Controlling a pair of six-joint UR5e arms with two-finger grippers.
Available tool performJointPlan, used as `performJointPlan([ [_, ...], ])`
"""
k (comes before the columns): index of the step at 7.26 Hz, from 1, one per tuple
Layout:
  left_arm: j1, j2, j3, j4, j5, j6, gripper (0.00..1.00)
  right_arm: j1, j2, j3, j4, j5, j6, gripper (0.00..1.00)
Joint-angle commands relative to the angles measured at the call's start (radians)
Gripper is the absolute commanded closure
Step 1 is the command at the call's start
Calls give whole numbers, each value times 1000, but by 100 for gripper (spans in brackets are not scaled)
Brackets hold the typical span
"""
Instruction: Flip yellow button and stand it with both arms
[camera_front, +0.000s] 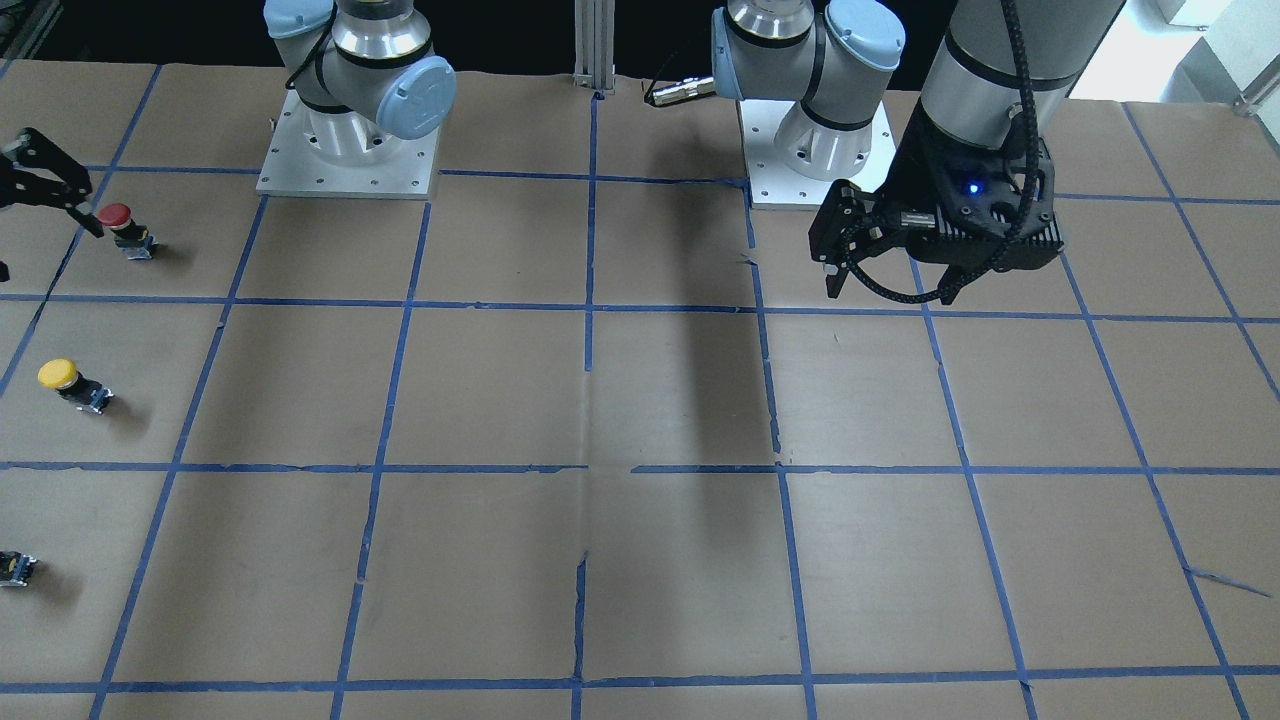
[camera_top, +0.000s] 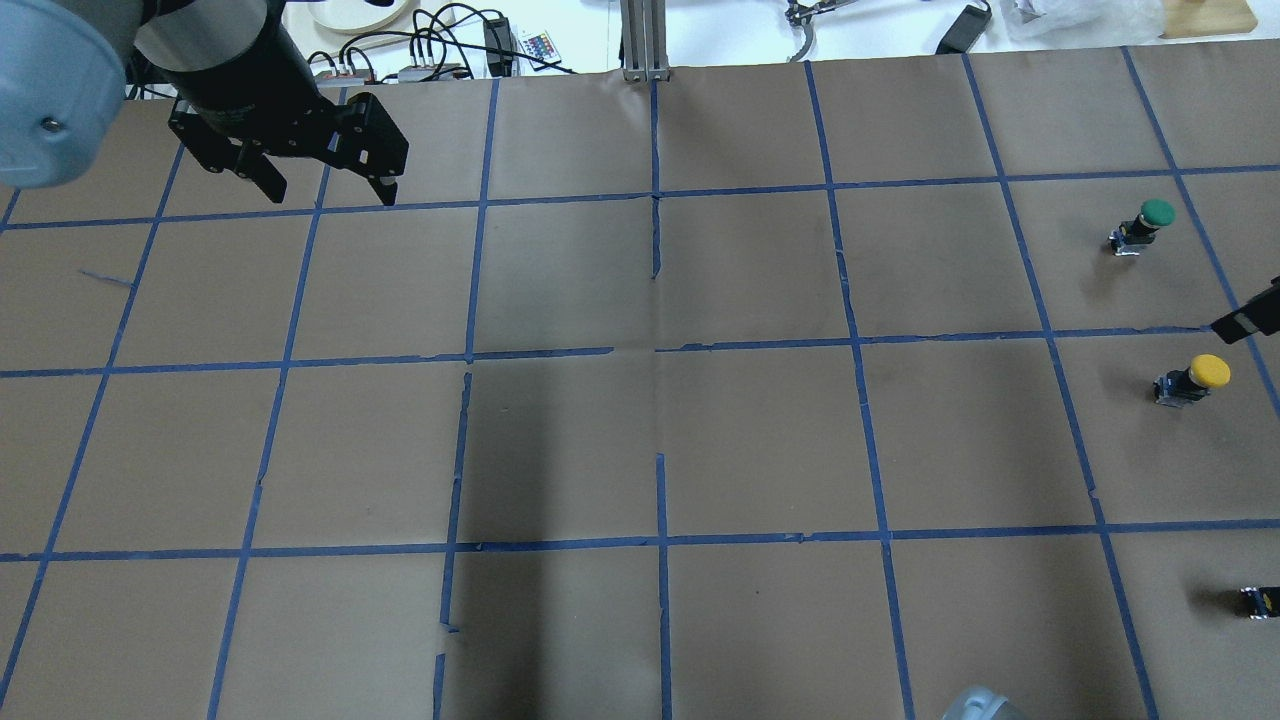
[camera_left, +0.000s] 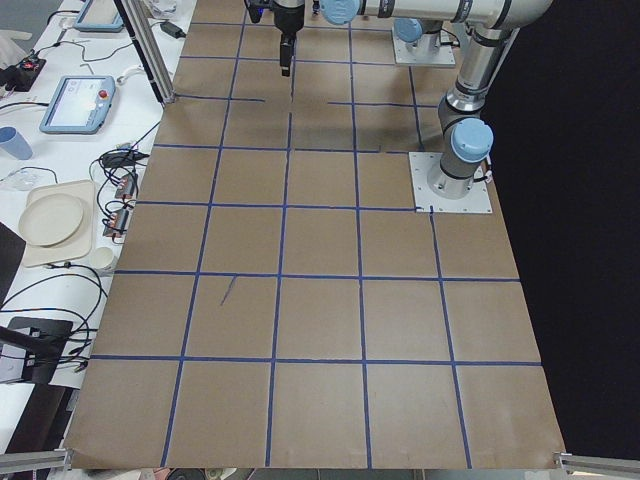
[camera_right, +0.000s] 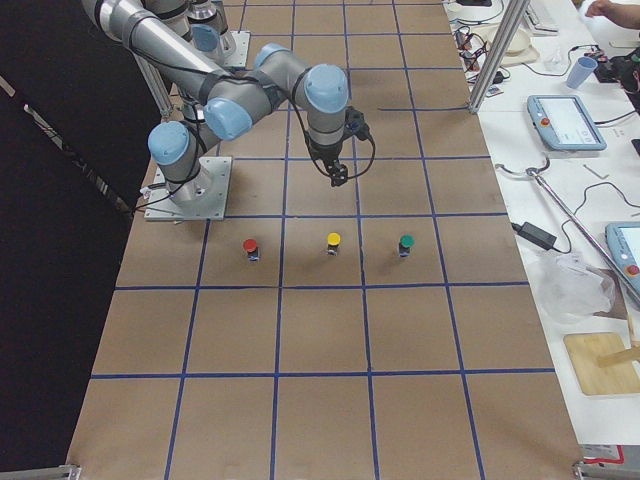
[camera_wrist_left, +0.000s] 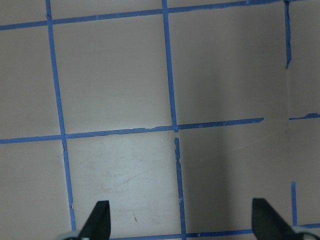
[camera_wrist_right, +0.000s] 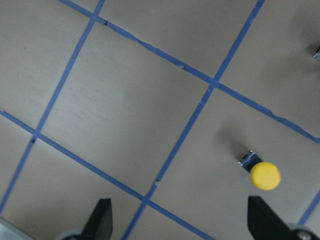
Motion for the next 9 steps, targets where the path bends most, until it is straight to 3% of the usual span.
performJointPlan([
  [1,6,-1,-3,-2,3,-2,0,270,-65,-3,2,-33,470,2],
  [3,6,2,12,-17,0,-1,0,397,-97,-59,86,-36,675,1],
  [5,8,-38,14,-5,-19,-2,0,443,-111,-126,177,-36,830,0],
  [7,9,-50,49,-2,-23,-2,0,493,-64,-130,160,-60,955,0],
  [8,9,-55,63,-9,-18,-4,0,542,-59,-129,159,-136,1069,0],
  [9,9,-53,63,-14,-20,-4,0,549,-60,-130,160,-140,1084,0],
])
